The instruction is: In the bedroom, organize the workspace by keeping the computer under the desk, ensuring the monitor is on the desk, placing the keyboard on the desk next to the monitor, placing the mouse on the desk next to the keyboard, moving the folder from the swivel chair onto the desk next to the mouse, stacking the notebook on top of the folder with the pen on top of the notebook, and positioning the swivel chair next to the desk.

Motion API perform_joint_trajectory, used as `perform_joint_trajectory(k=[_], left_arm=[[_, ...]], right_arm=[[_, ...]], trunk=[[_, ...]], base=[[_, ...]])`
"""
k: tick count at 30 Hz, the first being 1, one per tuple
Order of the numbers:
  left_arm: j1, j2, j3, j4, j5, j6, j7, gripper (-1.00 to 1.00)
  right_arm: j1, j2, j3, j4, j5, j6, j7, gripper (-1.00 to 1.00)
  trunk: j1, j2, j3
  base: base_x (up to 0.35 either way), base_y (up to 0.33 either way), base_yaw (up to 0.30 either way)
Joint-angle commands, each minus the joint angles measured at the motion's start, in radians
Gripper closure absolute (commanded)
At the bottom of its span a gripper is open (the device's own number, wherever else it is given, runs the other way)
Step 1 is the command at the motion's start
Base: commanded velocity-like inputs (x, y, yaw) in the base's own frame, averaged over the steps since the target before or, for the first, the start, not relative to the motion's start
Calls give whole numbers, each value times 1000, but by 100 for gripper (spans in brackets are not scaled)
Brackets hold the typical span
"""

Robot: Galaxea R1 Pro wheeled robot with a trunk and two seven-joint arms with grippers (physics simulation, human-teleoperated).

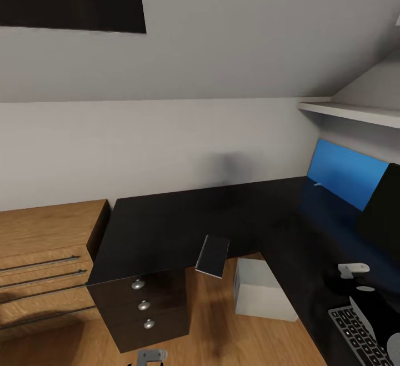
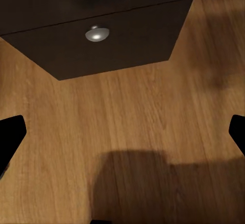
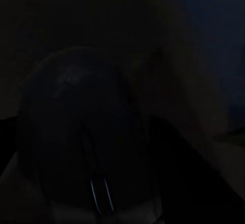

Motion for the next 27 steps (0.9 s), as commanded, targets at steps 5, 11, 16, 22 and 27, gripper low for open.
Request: perform_joint_trajectory(k=[5, 11, 16, 22, 27], left_arm=[[-2, 0, -6, -3, 5, -6, 3, -100], [-2, 0, -6, -3, 5, -6, 3, -100], [-2, 0, -7, -3, 5, -7, 3, -100], [-2, 0, -6, -3, 5, -8, 3, -100], [-2, 1, -6, -3, 5, -8, 3, -100]], right_arm=[[-27, 0, -3, 41, 8, 4, 2, 100], [-30, 0, -3, 45, 13, 2, 2, 100], [-30, 0, -3, 45, 15, 2, 2, 100], [-32, 0, -3, 63, 15, 4, -2, 100], [-39, 0, -3, 85, 19, 4, -30, 100]], trunk=[[0, -1, -1], [0, -1, -1], [0, -1, -1], [0, -1, -1], [0, -1, -1]], base=[[0, 0, 0], [0, 0, 0], [18, -6, 0], [22, -13, 0], [1, -1, 0]])
